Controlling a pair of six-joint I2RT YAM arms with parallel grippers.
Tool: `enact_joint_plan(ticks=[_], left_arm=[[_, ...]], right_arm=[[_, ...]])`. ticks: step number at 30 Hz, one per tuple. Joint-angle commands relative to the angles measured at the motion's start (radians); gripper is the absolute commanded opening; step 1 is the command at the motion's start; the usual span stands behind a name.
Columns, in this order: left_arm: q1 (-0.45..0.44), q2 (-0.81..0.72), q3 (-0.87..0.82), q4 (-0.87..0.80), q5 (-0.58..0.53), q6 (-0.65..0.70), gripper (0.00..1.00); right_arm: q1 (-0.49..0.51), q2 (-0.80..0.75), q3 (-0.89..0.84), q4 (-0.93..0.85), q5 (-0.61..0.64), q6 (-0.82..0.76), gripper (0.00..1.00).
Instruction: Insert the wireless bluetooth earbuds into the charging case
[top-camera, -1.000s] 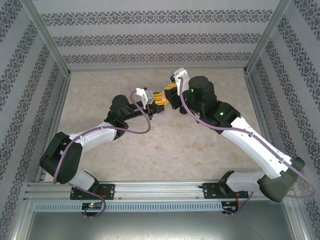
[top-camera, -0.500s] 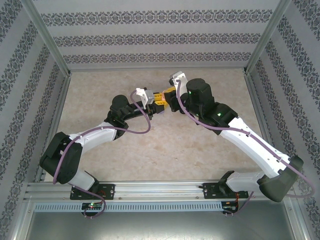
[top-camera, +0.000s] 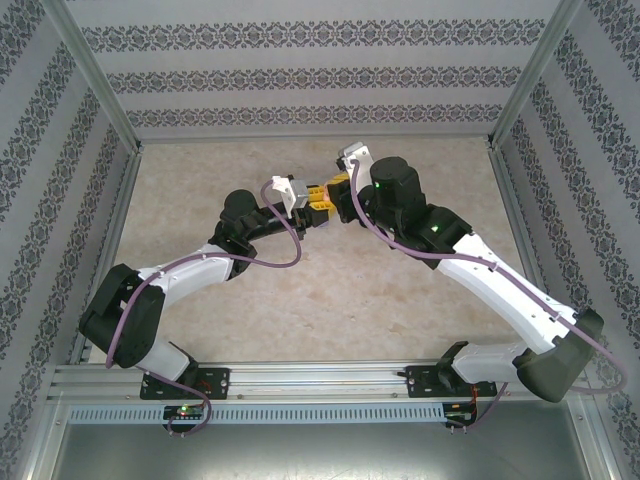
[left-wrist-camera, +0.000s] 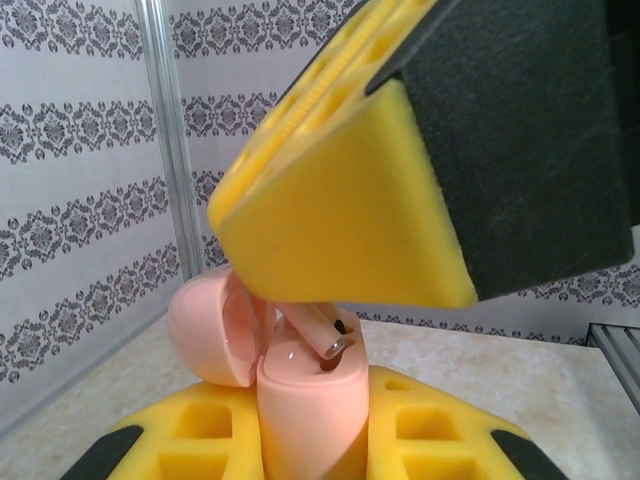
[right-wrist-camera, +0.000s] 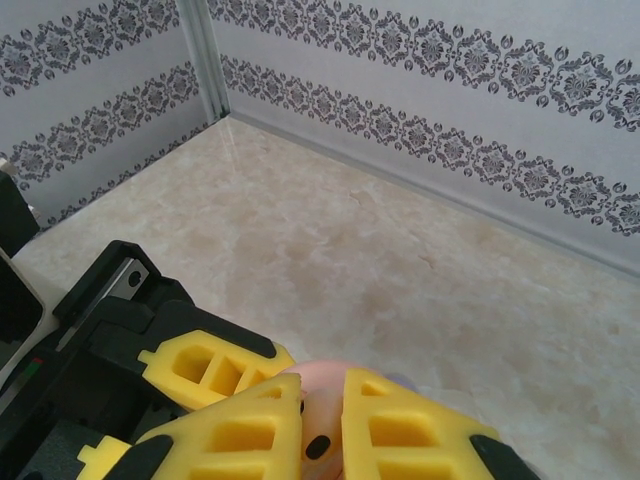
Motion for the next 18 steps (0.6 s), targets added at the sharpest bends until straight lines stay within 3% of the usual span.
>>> enact_joint_plan(ticks=[1, 18], left_arm=[[0.008, -0.042, 0.022, 0.045, -0.008, 0.0, 0.0], [0.008, -0.04, 0.015, 0.081, -0.084, -0.016, 0.0]], right_arm=[[0.022, -0.008, -0.034, -0.002, 0.027, -0.026, 0.12], [0.081, -0.054, -0.133, 0.043, 0.008, -0.066, 0.12]])
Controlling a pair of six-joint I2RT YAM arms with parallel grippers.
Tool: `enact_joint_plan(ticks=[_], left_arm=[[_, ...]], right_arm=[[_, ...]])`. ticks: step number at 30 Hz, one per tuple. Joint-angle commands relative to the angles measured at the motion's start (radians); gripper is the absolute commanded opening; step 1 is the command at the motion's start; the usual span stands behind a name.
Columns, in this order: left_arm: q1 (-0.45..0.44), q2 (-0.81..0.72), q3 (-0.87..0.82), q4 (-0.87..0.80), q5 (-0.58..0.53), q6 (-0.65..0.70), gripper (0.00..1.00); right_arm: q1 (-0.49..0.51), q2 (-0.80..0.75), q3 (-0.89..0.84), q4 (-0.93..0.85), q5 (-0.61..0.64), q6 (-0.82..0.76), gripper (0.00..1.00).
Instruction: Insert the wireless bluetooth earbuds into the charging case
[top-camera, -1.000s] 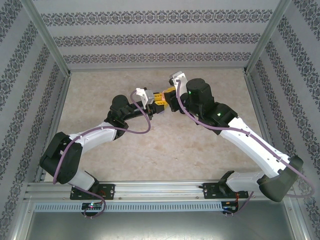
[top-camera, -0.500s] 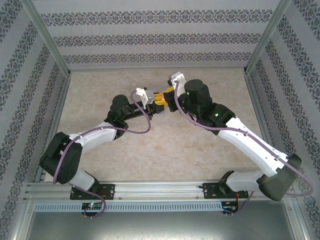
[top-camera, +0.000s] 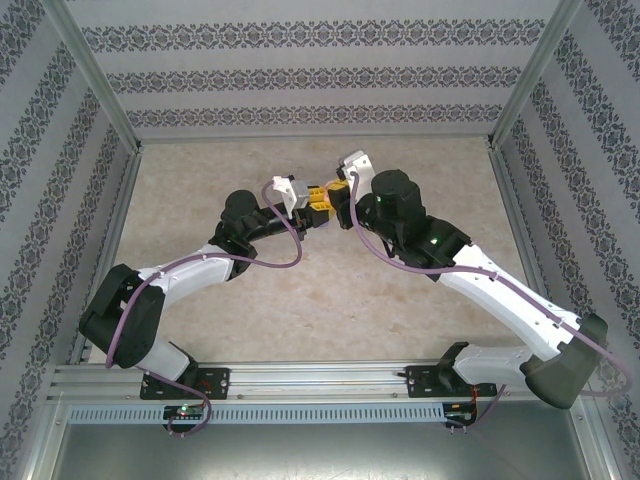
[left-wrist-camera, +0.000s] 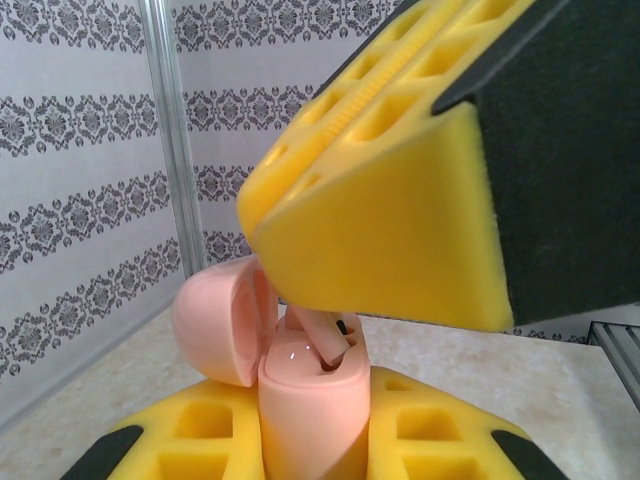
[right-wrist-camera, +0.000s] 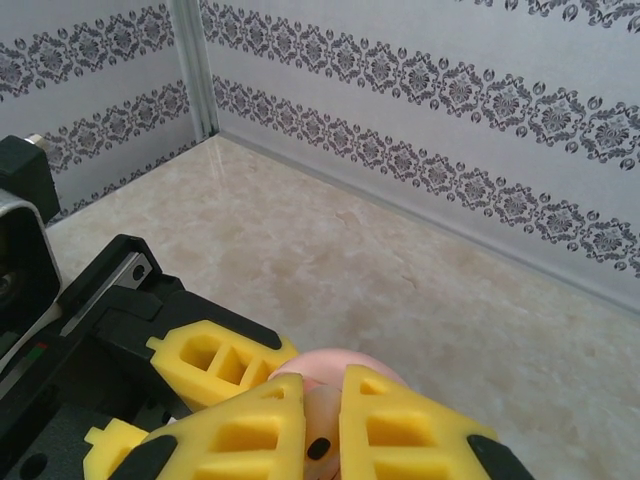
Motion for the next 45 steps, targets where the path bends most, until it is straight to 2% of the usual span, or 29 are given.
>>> enact_joint_plan(ticks=[1, 10, 12, 14, 21, 27, 31, 41, 44, 45], left_arm=[[0.009, -0.039, 0.015, 0.091, -0.073, -0.018, 0.0], [0.008, -0.04, 0.014, 0.094, -0.09, -0.021, 0.0], [0.01, -0.036, 0.015, 0.096, -0.092, -0.028, 0.0], [0.009, -0.032, 0.013, 0.1, -0.092, -0.034, 0.0], [0.009, -0.008, 0.0, 0.133, -0.09, -0.064, 0.0], [0.01, 0.009, -0.025, 0.167, -0.098, -0.082, 0.0], [0.009, 0.015, -0.031, 0.176, -0.103, -0.083, 0.0], [0.01, 0.021, -0.032, 0.182, -0.105, -0.077, 0.0], [0.01, 0.019, -0.031, 0.179, -0.101, -0.067, 0.0], [0.01, 0.019, -0.029, 0.176, -0.1, -0.062, 0.0]], right_arm=[[0.044, 0.004, -0.03, -0.07, -0.056, -0.025, 0.12], [0.051, 0.019, -0.034, -0.069, -0.012, -0.011, 0.16], [0.051, 0.025, -0.019, -0.079, 0.011, -0.001, 0.22], [0.051, 0.032, -0.004, -0.081, 0.035, 0.018, 0.32], [0.048, 0.067, 0.081, -0.091, 0.054, 0.08, 0.47], [0.026, 0.095, 0.17, -0.096, 0.026, 0.156, 0.66], [-0.011, 0.1, 0.225, -0.095, -0.015, 0.229, 0.73], [-0.091, 0.07, 0.268, -0.132, -0.057, 0.366, 0.76], [-0.131, 0.046, 0.238, -0.169, -0.07, 0.408, 0.72], [-0.143, 0.038, 0.224, -0.182, -0.069, 0.419, 0.65]])
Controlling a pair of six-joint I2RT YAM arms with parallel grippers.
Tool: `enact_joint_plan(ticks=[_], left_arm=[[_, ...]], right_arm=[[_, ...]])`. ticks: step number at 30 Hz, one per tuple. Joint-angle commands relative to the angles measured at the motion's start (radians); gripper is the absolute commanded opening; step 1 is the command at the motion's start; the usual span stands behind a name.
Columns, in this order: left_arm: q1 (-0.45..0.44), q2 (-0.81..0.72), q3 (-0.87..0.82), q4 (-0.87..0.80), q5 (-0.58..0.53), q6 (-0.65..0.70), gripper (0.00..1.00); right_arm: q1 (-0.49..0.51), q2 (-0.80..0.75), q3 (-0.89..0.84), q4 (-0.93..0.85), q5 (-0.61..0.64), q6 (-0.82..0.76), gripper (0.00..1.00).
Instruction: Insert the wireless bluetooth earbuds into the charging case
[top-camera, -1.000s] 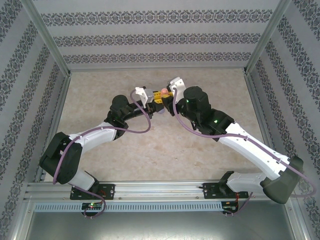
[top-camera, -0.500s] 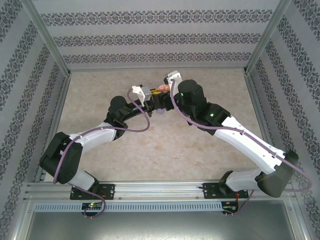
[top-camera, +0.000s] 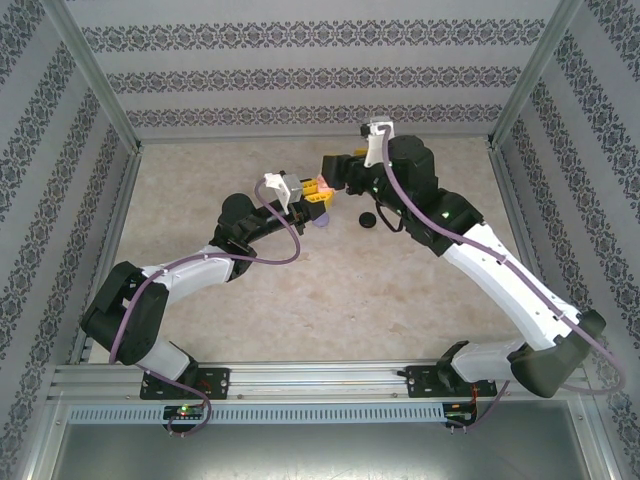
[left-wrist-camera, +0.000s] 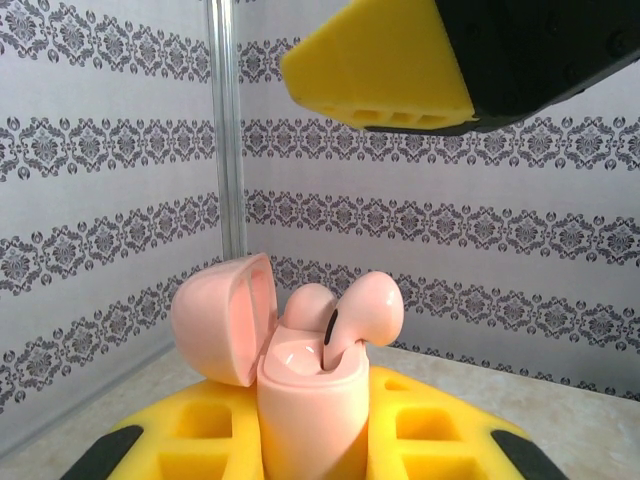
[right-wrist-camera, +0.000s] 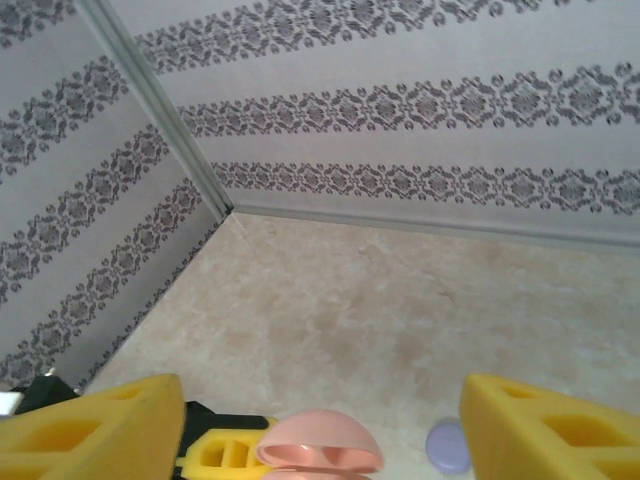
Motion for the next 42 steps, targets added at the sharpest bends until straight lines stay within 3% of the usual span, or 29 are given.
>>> enact_joint_plan(ticks=[1, 7, 9, 21, 42], left_arm=[[0.002, 0.0, -0.002, 0.055, 0.004, 0.009, 0.0], [0.002, -0.004, 0.006, 0.036, 0.011, 0.023, 0.0], [0.001, -0.004, 0.01, 0.028, 0.014, 0.026, 0.0], [0.002, -0.007, 0.015, 0.011, 0.024, 0.033, 0.0], [0.002, -0.011, 0.006, 0.007, 0.009, 0.043, 0.0]], right_arm=[[-0.036, -0.05, -0.037, -0.054, -0.021, 0.074, 0.58], [-0.055, -0.073, -0.083, -0.121, -0.035, 0.086, 0.08], [-0.058, -0.065, -0.08, -0.143, -0.051, 0.087, 0.0], [-0.042, 0.007, -0.069, -0.156, -0.149, 0.114, 0.0], [0.043, 0.046, -0.008, -0.193, -0.127, 0.112, 0.0]])
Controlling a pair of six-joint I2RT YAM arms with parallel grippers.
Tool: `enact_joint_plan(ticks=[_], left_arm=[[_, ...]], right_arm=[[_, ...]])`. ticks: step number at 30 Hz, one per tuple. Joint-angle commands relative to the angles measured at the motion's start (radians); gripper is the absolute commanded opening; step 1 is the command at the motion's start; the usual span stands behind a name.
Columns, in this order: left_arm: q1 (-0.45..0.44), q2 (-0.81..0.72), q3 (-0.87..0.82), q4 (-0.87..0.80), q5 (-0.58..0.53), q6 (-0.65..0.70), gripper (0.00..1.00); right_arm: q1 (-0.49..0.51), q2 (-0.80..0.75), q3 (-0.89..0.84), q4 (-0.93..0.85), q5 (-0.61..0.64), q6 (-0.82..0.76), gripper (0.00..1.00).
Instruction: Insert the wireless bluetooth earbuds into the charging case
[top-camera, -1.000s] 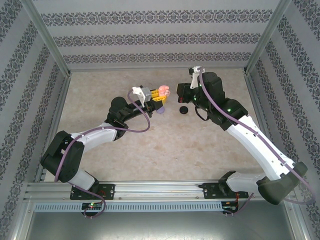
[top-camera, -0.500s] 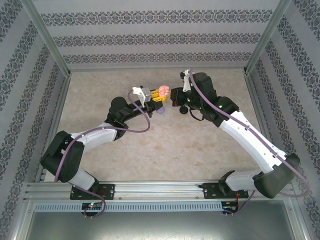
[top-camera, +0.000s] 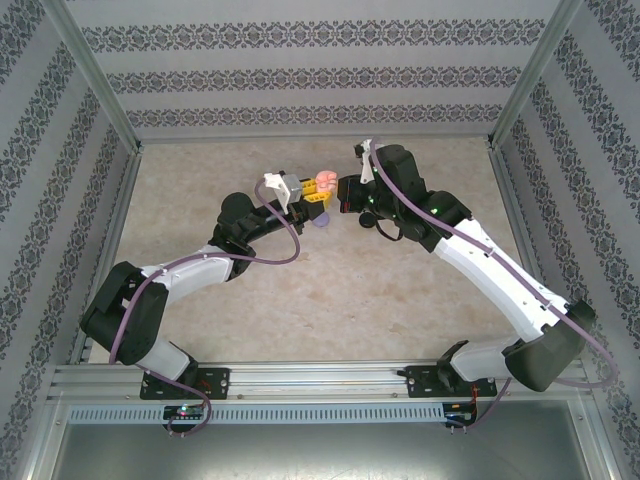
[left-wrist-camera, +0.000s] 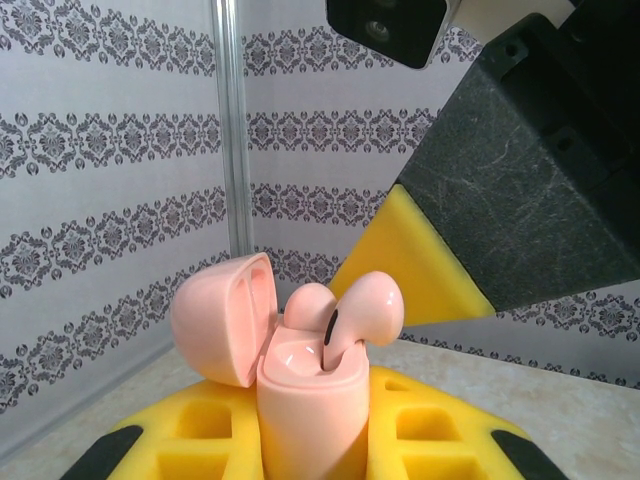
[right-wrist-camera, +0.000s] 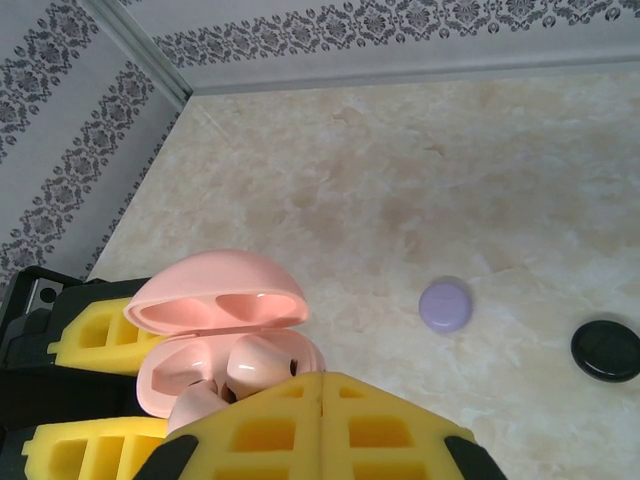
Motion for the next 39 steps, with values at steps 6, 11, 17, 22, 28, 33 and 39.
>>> enact_joint_plan(ticks=[6, 11, 17, 22, 28, 33, 39], left_arm=[[-0.004, -0.016, 0.01, -0.004, -0.011, 0.04, 0.0], [-0.004, -0.014, 0.008, -0.009, -0.013, 0.044, 0.0], [-0.004, -0.01, 0.011, -0.005, -0.005, 0.041, 0.0], [-0.005, -0.009, 0.01, -0.006, -0.002, 0.037, 0.0], [-0.004, -0.01, 0.009, -0.003, 0.002, 0.031, 0.0], [-0.005, -0.008, 0.01, -0.002, 0.001, 0.028, 0.0], [-0.005, -0.004, 0.014, 0.004, 0.002, 0.018, 0.0]], right_arm=[[0.053, -0.003, 0.049, -0.067, -0.007, 0.012, 0.0], [0.053, -0.012, 0.046, -0.075, 0.02, 0.015, 0.0], [0.054, 0.0, 0.065, -0.068, 0.014, 0.009, 0.0], [0.054, 0.024, 0.095, -0.061, -0.008, 0.008, 0.0], [0.058, 0.041, 0.125, -0.059, -0.028, 0.009, 0.0], [0.057, 0.04, 0.13, -0.053, -0.028, 0.011, 0.0], [0.053, 0.037, 0.144, -0.044, -0.026, 0.014, 0.0]])
